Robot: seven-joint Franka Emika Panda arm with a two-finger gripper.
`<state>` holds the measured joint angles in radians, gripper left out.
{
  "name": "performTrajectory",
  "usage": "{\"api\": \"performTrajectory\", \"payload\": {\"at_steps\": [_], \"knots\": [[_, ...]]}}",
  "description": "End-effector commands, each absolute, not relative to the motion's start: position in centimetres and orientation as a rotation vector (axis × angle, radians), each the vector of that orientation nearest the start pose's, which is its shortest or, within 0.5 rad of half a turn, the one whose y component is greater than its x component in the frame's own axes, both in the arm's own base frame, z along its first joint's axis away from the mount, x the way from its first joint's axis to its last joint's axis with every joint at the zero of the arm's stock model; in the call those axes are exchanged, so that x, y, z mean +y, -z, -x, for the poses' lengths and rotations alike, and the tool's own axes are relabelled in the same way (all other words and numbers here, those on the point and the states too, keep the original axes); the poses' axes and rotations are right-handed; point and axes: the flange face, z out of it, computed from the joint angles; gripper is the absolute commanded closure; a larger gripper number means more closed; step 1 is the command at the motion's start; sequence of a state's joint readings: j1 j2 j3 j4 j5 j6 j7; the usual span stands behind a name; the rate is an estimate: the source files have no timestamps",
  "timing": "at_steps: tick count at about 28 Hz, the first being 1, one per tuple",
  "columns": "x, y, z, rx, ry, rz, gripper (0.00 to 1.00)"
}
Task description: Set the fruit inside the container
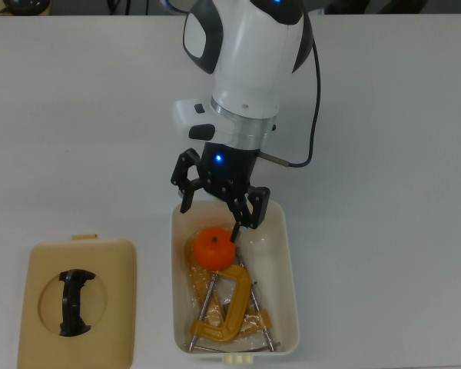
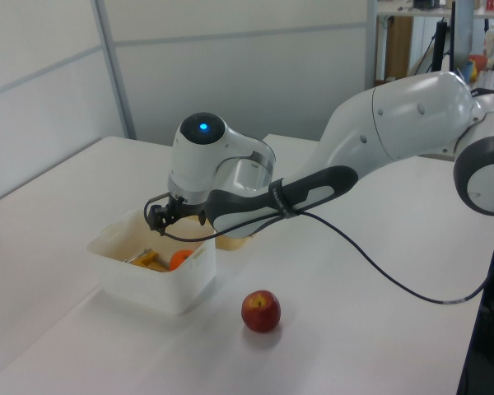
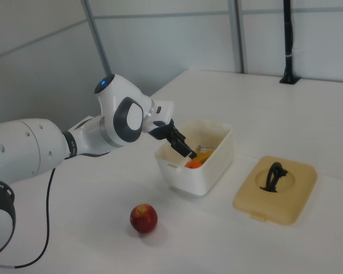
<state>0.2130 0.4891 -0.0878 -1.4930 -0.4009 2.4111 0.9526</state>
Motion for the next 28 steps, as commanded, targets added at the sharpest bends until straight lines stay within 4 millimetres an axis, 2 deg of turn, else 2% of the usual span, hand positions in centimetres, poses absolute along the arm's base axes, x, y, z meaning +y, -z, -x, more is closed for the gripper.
{"api": "performTrajectory", "payload": {"at_steps": [1,5,6,10,13,15,16,18,22,28], "knots": [[8.8,-46.3,-70.8,0.720,0.696,3.108,0.00],[7.7,-47.5,-68.3,0.471,0.466,3.192,0.00],[7.4,-48.5,-66.9,0.356,0.345,3.211,0.00],[6.9,-49.4,-64.3,0.248,0.167,3.199,0.00],[7.4,-47.6,-62.4,0.215,0.096,3.207,0.00],[7.8,-46.3,-62.1,0.203,0.089,3.210,0.00],[8.6,-44.8,-61.7,0.181,0.085,3.210,0.00],[9.7,-43.4,-61.3,0.155,0.093,3.214,0.00],[10.5,-40.5,-60.7,0.184,0.145,3.263,0.00],[12.9,-36.5,-59.7,0.193,0.196,3.311,0.00]]}}
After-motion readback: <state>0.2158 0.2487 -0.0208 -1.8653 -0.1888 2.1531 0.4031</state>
